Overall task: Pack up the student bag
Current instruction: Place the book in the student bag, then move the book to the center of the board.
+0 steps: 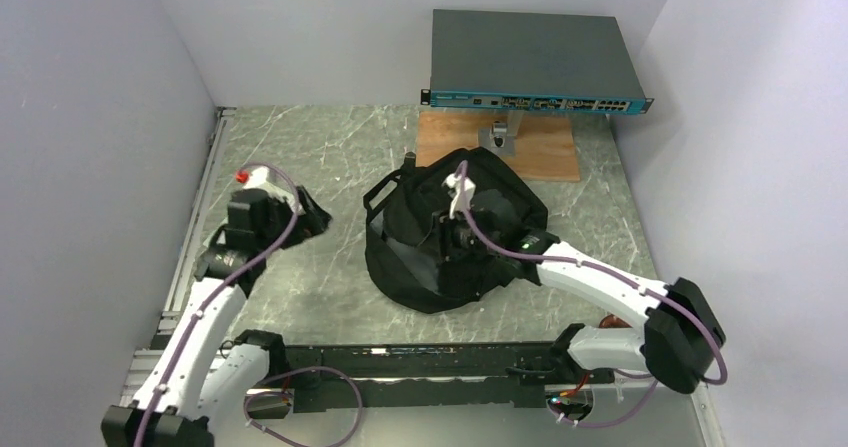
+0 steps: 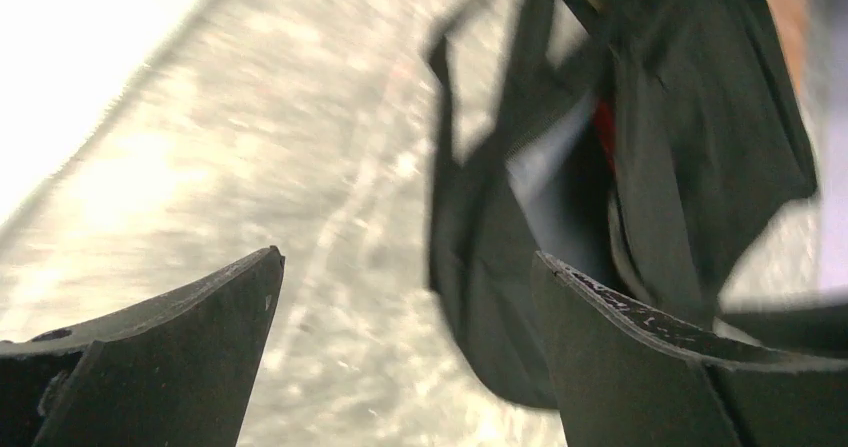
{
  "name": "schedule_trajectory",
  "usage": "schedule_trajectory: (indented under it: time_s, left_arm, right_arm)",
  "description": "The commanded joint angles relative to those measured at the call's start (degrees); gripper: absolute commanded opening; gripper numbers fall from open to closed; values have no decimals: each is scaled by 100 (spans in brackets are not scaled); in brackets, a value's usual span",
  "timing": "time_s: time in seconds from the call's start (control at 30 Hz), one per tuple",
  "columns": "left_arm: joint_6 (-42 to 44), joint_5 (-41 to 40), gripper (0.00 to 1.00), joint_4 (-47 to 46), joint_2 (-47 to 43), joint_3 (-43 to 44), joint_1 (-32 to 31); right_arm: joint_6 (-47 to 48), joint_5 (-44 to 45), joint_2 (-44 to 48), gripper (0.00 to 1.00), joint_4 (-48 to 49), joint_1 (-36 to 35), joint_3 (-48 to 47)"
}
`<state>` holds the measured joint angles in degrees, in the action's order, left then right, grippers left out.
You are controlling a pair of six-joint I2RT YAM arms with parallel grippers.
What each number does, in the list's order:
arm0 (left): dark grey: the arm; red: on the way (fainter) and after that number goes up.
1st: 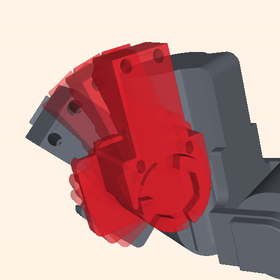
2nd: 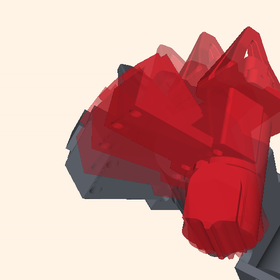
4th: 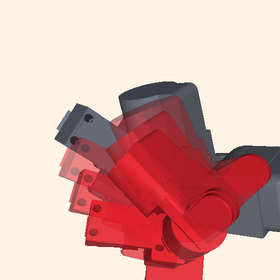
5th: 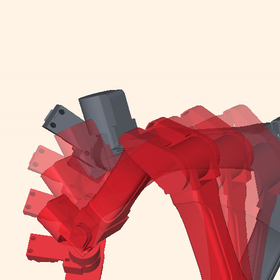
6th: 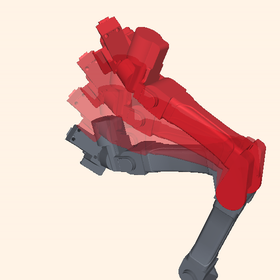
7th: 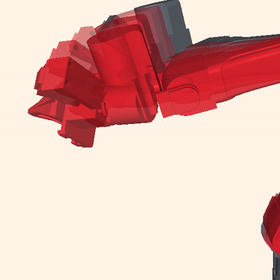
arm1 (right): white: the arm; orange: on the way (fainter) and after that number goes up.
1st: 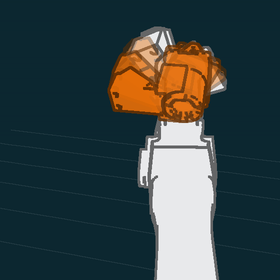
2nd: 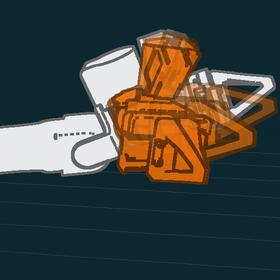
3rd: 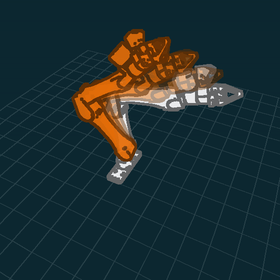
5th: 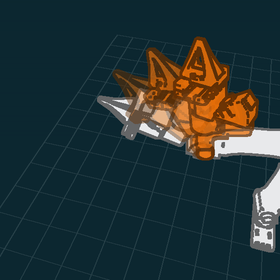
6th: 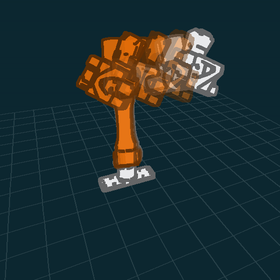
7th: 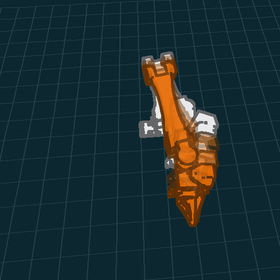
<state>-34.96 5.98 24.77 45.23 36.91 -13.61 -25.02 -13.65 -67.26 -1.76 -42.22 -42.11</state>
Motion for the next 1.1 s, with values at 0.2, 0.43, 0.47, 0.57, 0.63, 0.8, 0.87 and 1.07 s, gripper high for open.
schedule_trajectory:
  time_s: [0.2, 0.43, 0.47, 0.57, 0.63, 0.8, 0.87, 1.07]
  left_arm:
    - [-175, -259, 100, -247, 2740, 1461, 2823]
    - [101, -1454, 98, -321, 4887, 3171, 3287]
    - [387, -1593, 97, -391, 5149, 3419, 3281]
    - [1053, -2127, 99, 141, 6027, 4498, 3283]
    - [1312, -2024, 99, 660, 6760, 5270, 3324]
    - [1376, -1489, 100, 2281, 8084, 6771, 3405]
    - [1297, -1235, 99, 2180, 8056, 6557, 3401]
    - [752, -988, 98, 2173, 7452, 5683, 3175]
  right_arm:
    - [226, -37, -374, 81, 385, -1093, -117]
    - [140, -41, 191, 94, 522, -1121, 185]
    - [164, -4, 278, 95, 447, -1122, 196]
    - [285, 125, 526, 98, 219, -1122, 179]
    - [348, 232, 658, 99, 80, -1114, 181]
    - [369, 383, 850, 100, 36, -1113, 166]
    - [315, 347, 841, 100, 143, -1113, 165]
    - [189, 47, 547, 100, 507, -1122, 23]
